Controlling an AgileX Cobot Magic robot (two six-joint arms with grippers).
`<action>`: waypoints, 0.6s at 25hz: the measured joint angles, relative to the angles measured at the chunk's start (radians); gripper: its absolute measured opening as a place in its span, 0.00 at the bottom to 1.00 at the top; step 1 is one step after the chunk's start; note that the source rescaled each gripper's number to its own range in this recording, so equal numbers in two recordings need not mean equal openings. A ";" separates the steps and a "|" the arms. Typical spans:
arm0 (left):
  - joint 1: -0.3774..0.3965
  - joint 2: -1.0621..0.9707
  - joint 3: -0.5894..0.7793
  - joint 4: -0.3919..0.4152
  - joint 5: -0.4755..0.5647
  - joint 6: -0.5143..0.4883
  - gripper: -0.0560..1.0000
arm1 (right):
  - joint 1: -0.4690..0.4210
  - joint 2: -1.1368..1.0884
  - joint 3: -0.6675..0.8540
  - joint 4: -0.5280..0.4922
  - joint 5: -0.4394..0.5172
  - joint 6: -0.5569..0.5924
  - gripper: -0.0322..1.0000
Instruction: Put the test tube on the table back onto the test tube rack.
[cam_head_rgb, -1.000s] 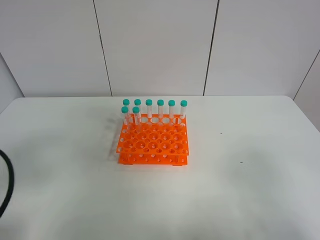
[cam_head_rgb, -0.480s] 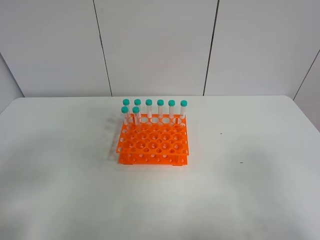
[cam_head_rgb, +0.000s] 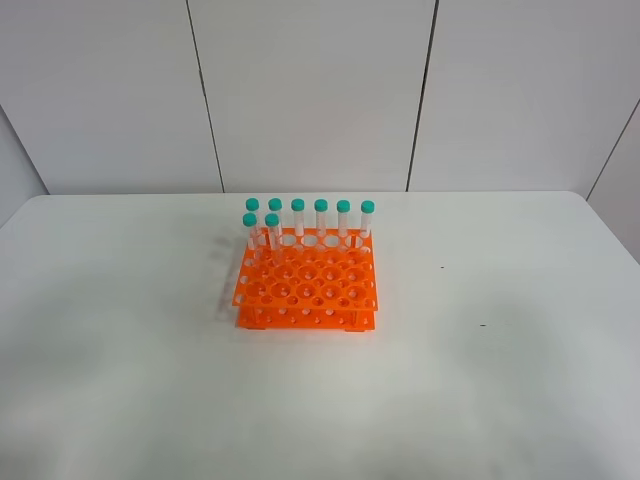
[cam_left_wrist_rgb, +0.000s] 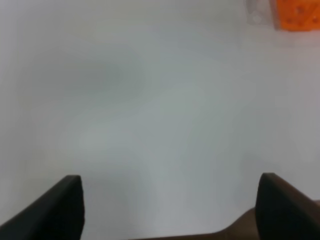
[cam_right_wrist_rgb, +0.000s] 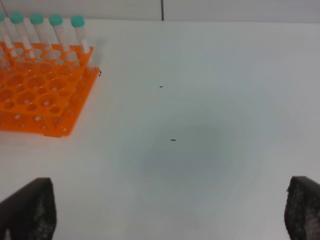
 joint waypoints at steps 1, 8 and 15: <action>0.000 -0.017 0.000 -0.001 0.000 0.000 0.98 | 0.000 0.000 0.000 0.000 0.000 0.000 1.00; 0.000 -0.158 0.000 -0.001 0.001 0.000 0.98 | 0.000 0.000 0.000 0.000 0.000 0.000 1.00; 0.000 -0.170 0.000 -0.001 0.001 0.000 0.98 | 0.000 0.000 0.000 0.000 0.000 0.000 1.00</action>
